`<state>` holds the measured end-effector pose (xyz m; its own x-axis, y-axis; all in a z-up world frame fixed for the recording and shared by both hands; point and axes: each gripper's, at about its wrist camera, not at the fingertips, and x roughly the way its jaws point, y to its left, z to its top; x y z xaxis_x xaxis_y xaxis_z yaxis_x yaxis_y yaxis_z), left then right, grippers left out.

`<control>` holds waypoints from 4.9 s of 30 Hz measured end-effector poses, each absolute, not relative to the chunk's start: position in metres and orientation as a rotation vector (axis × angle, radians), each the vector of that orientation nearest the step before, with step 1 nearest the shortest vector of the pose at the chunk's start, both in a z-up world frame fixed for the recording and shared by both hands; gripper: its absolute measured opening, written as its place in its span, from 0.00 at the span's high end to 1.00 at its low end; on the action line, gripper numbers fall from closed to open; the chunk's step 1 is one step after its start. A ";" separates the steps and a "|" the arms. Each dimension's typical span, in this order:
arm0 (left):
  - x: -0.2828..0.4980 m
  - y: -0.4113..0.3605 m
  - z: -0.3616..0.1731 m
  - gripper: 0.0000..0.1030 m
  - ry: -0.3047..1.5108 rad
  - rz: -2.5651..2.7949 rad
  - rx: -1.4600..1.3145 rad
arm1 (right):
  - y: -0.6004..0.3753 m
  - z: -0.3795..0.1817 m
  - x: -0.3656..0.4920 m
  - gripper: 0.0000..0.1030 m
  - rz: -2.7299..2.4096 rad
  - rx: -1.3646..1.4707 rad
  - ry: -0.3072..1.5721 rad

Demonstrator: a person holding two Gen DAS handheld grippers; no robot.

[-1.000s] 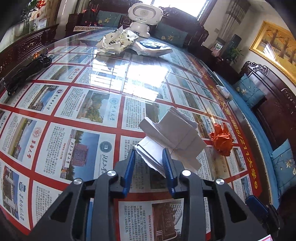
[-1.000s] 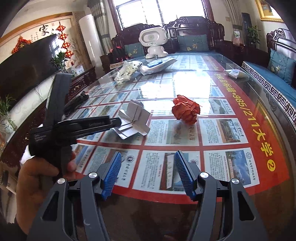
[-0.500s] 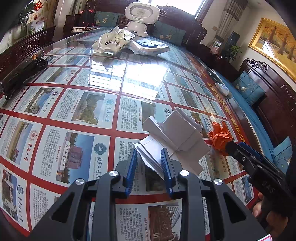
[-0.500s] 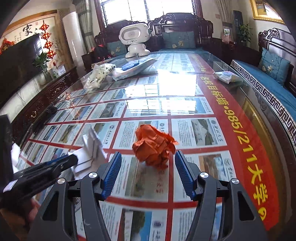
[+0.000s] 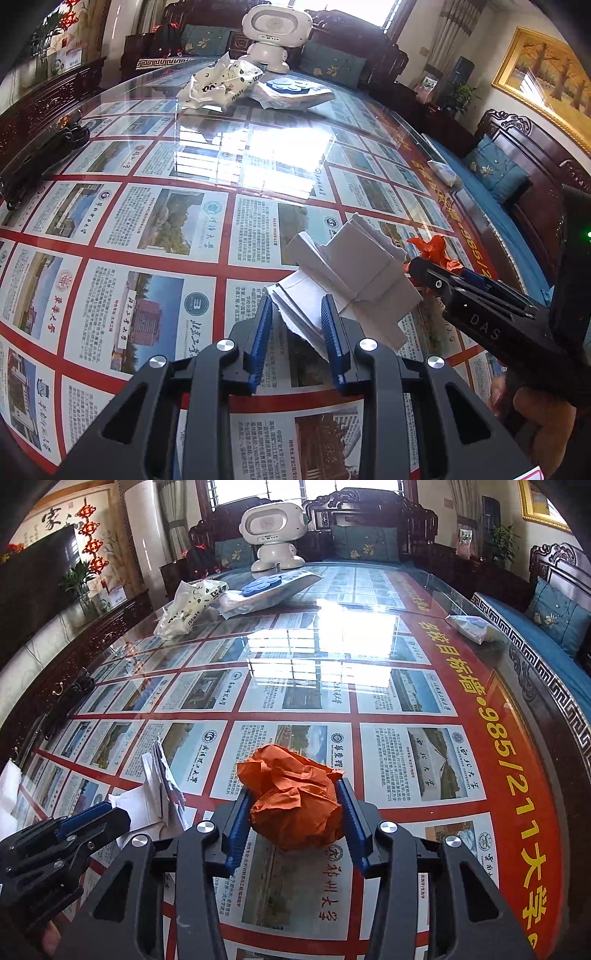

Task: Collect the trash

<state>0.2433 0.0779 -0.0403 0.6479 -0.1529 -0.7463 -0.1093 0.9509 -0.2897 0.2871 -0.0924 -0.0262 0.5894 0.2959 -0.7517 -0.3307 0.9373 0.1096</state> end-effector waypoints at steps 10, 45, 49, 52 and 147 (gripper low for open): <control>0.247 0.077 -0.041 0.72 0.869 -0.026 -0.313 | -0.078 -0.025 0.268 0.61 0.478 -0.075 0.869; 0.155 0.043 0.008 0.78 0.751 -0.123 -0.174 | -0.101 0.026 0.162 0.62 0.574 0.033 0.772; 0.114 0.034 0.025 0.78 0.709 -0.126 -0.152 | -0.111 0.041 0.121 0.62 0.571 0.043 0.729; 0.087 0.027 0.033 0.78 0.688 -0.133 -0.149 | -0.119 0.048 0.091 0.62 0.562 0.038 0.701; -0.140 -0.059 -0.031 0.50 0.797 -0.337 0.009 | -0.211 0.002 -0.179 0.23 0.253 0.098 0.622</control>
<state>-0.1402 -0.0586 -0.0311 0.6484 -0.2933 -0.7025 0.3004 0.9465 -0.1180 -0.1793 -0.2113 0.0023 0.7831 0.2637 -0.5632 -0.2050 0.9645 0.1665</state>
